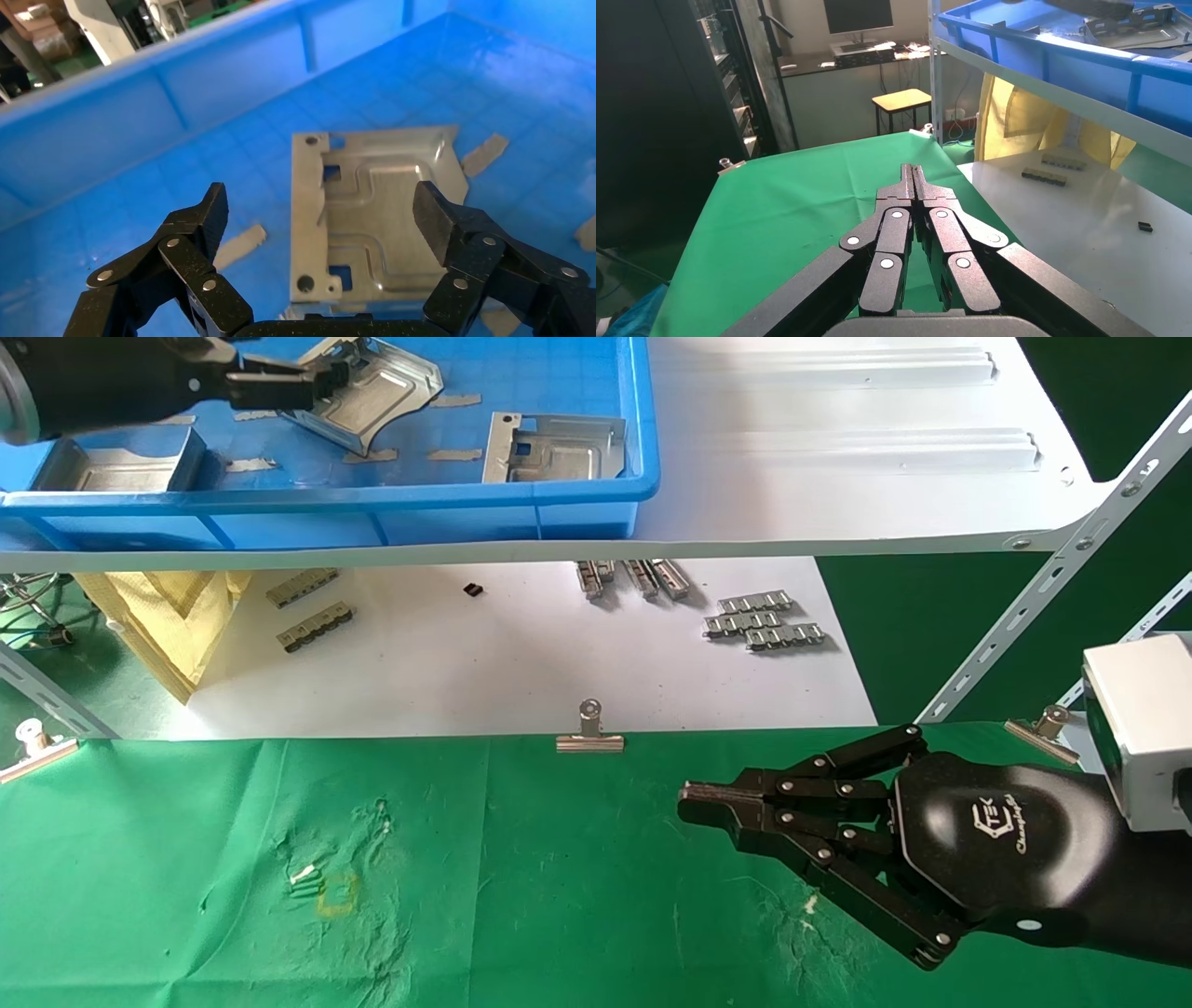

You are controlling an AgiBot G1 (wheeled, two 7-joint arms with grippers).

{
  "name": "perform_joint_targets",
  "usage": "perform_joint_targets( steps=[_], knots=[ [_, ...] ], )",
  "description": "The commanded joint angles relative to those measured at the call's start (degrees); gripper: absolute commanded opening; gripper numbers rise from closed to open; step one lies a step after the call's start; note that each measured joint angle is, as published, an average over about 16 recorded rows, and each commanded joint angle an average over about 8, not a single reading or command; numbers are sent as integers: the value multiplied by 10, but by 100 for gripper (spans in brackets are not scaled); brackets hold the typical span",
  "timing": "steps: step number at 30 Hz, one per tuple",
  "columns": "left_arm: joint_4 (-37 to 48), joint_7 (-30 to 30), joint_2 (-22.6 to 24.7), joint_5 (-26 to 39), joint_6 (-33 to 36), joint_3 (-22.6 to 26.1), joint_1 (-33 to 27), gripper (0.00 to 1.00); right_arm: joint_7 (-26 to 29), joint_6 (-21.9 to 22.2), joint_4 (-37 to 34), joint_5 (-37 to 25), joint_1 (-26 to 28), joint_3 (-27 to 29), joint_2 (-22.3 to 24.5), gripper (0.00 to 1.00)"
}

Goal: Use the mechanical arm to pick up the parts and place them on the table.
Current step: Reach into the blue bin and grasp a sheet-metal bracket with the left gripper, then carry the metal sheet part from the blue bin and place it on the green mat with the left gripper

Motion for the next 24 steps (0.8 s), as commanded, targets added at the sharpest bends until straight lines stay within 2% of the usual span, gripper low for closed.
perform_joint_targets(
  steps=[1,24],
  knots=[
    [13,6,4,4,-3,2,-5,0,0,0,0,0,0,0,0,0],
    [68,45,19,0,-32,-2,-10,0,0,0,0,0,0,0,0,0]
  ],
)
